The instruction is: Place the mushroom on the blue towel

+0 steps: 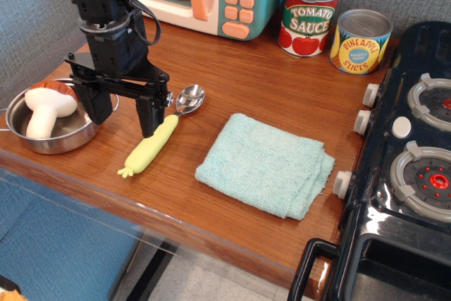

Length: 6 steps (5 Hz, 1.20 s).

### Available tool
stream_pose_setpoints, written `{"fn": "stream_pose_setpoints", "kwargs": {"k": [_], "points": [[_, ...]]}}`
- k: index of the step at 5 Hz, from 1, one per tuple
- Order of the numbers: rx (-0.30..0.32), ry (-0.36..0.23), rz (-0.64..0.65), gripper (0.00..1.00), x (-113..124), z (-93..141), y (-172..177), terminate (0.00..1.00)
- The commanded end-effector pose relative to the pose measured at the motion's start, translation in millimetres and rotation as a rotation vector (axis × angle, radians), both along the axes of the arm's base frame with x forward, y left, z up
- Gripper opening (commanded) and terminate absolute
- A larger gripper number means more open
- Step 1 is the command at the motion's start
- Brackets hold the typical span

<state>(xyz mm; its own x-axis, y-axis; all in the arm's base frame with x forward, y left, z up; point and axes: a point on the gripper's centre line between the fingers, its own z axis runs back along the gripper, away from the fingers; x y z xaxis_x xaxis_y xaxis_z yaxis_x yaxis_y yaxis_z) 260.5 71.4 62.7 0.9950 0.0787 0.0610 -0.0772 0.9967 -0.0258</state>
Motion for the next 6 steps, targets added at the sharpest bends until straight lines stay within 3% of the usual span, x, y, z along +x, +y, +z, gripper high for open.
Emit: {"fn": "stream_pose_setpoints", "kwargs": {"k": [1,4,5,6], "points": [[0.0,0.0,0.0,1.0,0,0,0,0.0],[-0.025,-0.056,0.134,1.0,8,30,48,0.0],[-0.008,-0.075,0.166,1.0,6,39,65,0.0],[-0.024,-0.075,0.225,1.0,3,36,89,0.0]]}}
